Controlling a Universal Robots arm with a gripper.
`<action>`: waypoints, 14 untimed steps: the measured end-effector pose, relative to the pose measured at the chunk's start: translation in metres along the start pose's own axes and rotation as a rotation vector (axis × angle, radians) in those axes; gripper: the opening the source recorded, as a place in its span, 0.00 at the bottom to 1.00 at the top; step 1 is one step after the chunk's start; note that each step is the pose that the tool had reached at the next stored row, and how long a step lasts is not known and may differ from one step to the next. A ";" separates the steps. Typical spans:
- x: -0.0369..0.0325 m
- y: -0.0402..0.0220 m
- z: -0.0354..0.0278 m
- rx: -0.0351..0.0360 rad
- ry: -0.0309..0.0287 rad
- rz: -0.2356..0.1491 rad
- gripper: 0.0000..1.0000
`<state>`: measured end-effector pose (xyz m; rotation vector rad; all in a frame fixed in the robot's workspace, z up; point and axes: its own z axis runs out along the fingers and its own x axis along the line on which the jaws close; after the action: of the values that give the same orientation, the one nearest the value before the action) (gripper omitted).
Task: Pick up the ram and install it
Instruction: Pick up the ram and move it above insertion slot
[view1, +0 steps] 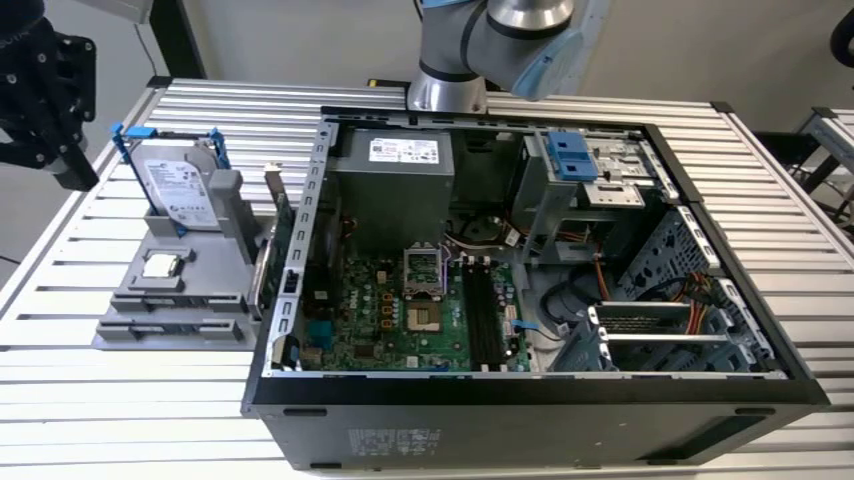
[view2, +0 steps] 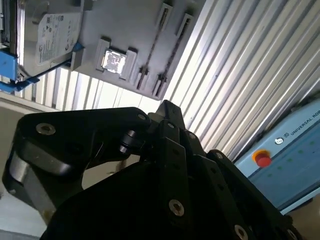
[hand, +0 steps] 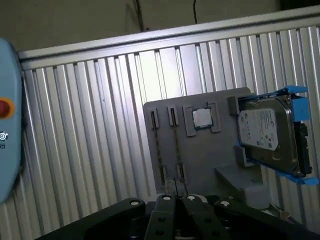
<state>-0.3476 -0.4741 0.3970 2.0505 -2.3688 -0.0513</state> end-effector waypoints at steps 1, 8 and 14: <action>0.0000 0.0000 0.0000 0.0007 0.0004 -0.018 0.00; 0.0000 0.0000 -0.0001 0.0035 0.0036 -0.143 0.00; 0.0000 0.0000 0.0000 0.0056 0.0050 -0.212 0.00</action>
<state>-0.3476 -0.4740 0.3970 2.2918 -2.1414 -0.0406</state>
